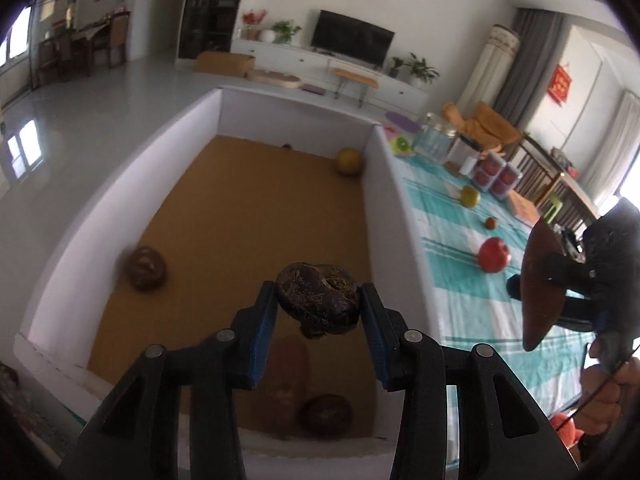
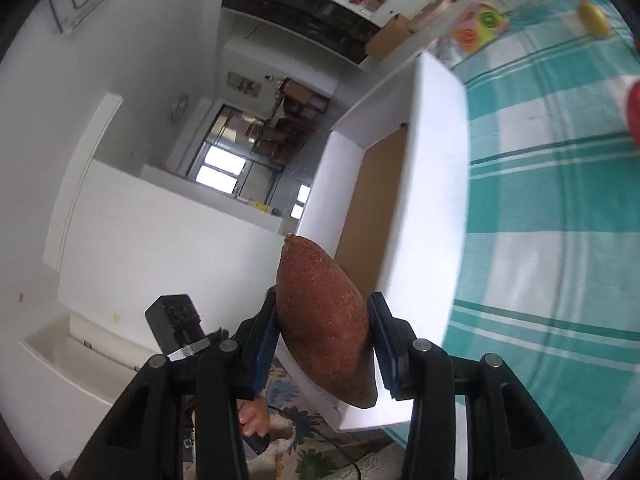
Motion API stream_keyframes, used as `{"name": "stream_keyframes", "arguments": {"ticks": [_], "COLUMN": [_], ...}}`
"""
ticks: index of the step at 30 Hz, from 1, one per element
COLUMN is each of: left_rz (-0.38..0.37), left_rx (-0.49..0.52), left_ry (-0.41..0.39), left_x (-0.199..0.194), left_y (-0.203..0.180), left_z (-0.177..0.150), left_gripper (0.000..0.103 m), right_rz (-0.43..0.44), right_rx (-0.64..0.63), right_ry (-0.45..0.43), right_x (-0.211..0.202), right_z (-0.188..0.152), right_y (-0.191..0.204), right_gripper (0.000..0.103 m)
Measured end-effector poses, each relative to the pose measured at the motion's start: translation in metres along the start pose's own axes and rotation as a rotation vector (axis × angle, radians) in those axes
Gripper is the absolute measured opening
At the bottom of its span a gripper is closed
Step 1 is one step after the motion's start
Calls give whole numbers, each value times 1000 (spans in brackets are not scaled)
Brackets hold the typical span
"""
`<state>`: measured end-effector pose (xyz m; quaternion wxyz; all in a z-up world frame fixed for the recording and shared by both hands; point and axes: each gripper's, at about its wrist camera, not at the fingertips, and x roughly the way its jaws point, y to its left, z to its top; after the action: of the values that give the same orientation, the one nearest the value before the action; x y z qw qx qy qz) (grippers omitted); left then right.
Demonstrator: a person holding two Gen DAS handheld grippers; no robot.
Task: Organize fruits
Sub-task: 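Carry both items into the box and open both tools, then return the left tool to the table toward the red apple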
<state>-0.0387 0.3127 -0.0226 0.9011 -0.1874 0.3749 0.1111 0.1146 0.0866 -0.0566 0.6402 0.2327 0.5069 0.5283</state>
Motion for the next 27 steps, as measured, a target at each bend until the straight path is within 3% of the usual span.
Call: {"name": "stream_keyframes", "arguments": {"ticks": [4,8,10,11,15,19,23,27], "left_rz": [71,148,154,156,154,90,-30,-188], "left_rx": [-25,-39,-69,-80,-93,-81,32,168], "left_ry": [39,48,44,35,-27,-91,-92,-6], "left_x": [18,24,23,22,15,8,6,20], "left_y": [19,31,33,32,23,-4,-61,-135], "left_z": [-8,-12,-13,-14,-14,-13,-18,-30], "left_gripper": [43,46,61,71,74,77,78,80], "right_rz": [-89,-186,-217,-222,-246,-361,-632,-978], "right_rx": [-94,-163,-190,-196,-243,-293,-292,-220], "right_ry": [105,149,131,116,-2,-156,-296,-340], "right_x": [73,113,115,112,73,8,-67,-129], "right_z": [-2,-7,-9,-9,-5,-9,-21,-34], "right_y": [25,29,29,30,39,28,-20,-87], "right_gripper": [44,46,50,58,74,90,96,96]}}
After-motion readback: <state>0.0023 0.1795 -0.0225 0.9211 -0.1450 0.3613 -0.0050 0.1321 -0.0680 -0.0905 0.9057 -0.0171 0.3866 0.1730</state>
